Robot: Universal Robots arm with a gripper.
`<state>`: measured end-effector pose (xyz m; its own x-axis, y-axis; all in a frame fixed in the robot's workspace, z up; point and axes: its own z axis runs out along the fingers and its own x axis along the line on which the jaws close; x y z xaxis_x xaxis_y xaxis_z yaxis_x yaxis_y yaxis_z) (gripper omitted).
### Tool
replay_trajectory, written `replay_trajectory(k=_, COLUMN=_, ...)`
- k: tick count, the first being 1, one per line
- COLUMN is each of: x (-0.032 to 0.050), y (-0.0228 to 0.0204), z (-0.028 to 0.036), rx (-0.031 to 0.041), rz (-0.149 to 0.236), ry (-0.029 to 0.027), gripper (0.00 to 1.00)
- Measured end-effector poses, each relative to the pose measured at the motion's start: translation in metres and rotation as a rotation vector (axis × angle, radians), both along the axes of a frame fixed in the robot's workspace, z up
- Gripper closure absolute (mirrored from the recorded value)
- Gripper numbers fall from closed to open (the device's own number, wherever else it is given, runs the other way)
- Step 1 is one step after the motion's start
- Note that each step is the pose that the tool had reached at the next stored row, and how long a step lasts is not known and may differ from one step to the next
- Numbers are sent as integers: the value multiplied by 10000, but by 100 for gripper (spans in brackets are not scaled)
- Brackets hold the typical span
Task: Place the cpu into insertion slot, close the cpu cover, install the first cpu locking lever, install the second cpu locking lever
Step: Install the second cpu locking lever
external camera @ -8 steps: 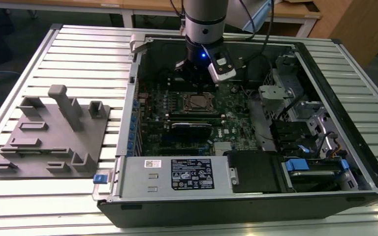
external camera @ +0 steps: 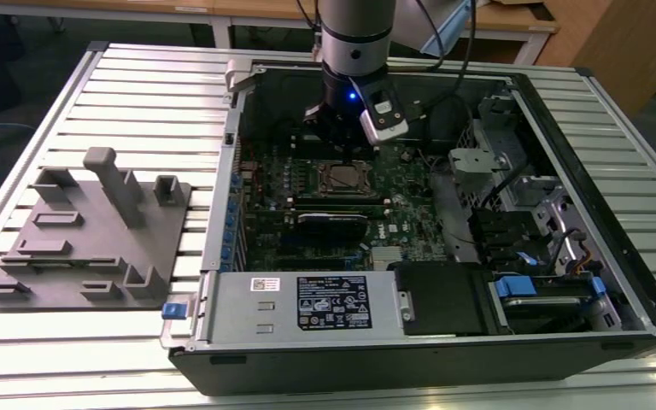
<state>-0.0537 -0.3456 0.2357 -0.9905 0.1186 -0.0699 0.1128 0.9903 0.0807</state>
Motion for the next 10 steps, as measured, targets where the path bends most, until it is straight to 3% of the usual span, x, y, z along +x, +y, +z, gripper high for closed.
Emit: replay_trajectory(k=10, x=0, y=0, z=0, rx=0, rz=123, ry=0, gripper=89)
